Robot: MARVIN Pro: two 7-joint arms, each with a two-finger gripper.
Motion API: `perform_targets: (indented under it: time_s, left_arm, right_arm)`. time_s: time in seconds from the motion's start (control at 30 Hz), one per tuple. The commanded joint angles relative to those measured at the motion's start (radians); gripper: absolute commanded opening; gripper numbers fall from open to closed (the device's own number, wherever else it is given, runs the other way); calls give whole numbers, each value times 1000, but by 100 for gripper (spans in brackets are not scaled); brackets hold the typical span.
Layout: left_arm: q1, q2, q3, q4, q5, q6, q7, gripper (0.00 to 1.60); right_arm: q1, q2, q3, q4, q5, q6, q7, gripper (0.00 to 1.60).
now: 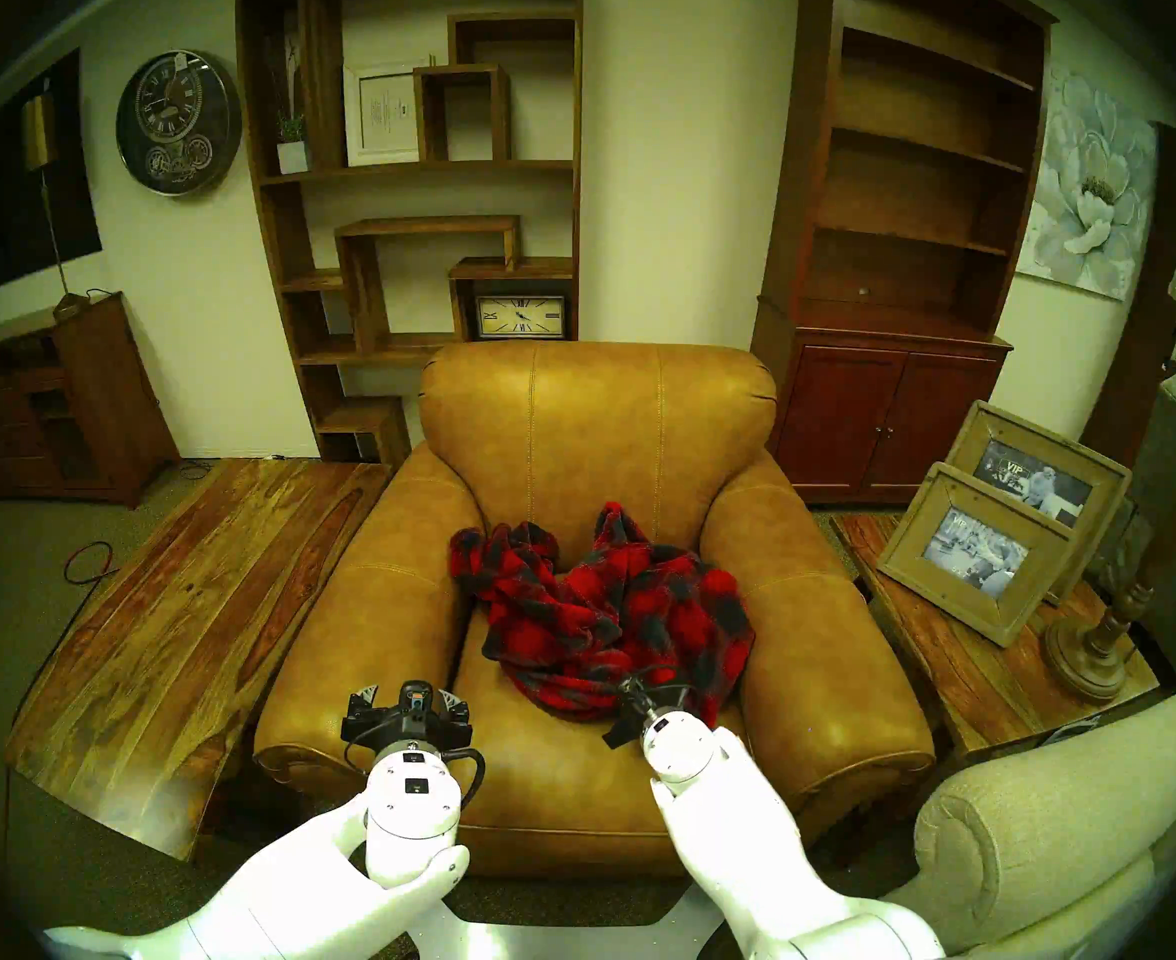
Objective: Move the blanket from sofa and drape it over the sofa arm
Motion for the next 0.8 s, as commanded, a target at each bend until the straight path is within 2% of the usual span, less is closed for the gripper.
perform_targets:
  time_s: [0.0,0.27,0.4,0.5,0.57,0.67,0.7,0.73,0.77]
  left_arm:
    - [-6,-4,0,-10,1,-2,0,160]
    - [-6,-6,0,-7,1,-2,1,160]
    - [-7,-7,0,-6,1,-3,2,160]
    - [-7,-8,0,-5,1,-3,2,160]
    - [-7,-8,0,-5,1,-3,2,160]
    - [-7,-9,0,-4,1,-3,3,160]
    - [-7,-9,0,-4,1,-3,3,160]
    - [-8,-9,0,-3,1,-3,3,160]
    - [-8,-10,0,-3,1,-3,3,160]
  right_arm:
    - [112,43,84,-114,55,-60,-32,0]
    - [161,138,223,-190,116,-68,-54,0]
    - [177,183,313,-241,145,-63,-70,0]
    - [169,222,379,-281,163,-52,-84,0]
    - [160,229,395,-290,179,-42,-99,0]
    - [134,278,472,-304,196,-25,-109,0]
    - [128,268,463,-304,202,-17,-119,0]
    - [119,293,499,-304,205,-13,-117,0]
    - [111,291,501,-305,212,-4,-126,0]
